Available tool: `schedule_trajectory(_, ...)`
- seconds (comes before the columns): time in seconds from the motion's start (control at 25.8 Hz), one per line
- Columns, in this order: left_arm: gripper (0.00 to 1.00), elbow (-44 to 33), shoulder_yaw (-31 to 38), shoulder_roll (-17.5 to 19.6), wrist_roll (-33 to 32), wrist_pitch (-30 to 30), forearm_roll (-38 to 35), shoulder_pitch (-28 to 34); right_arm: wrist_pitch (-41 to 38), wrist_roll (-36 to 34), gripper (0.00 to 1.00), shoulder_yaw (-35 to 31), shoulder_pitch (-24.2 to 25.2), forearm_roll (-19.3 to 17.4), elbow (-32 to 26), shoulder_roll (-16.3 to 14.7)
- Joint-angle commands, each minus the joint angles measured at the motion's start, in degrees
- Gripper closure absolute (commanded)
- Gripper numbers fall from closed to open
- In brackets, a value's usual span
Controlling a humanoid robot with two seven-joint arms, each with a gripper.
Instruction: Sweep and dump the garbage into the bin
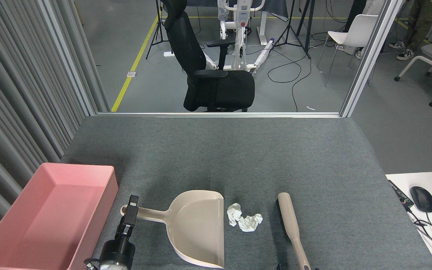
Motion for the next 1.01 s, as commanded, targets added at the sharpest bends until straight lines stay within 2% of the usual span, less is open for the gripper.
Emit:
schedule_trajectory(0.0, 0.59, 0.05, -0.10, 0.05, 0.77, -0.18, -1.92, -0.01, 0.01, 0.01, 0.01, -0.02, -0.04, 0.01, 0.01, 0.00)
schedule_trajectory(0.19, 0.81, -0.04, -0.10, -0.39, 2.88, -2.11, -4.38, 0.16, 0.01, 0.01, 0.01, -0.02, -0.04, 0.01, 0.01, 0.00)
schedule_trajectory(0.27, 0.85, -0.12, -0.10, -0.39, 3.23, -2.20, -4.38, 0.16, 0.01, 0.01, 0.01, -0.02, -0.04, 0.01, 0.01, 0.00)
schedule_trajectory(0.97, 0.86, -0.21, -0.10, -0.22, 4.29, -2.11, -4.73, 0.34, 0.01, 1.15, 0.02, 0.07, -1.62, 0.10, 0.09, 0.61)
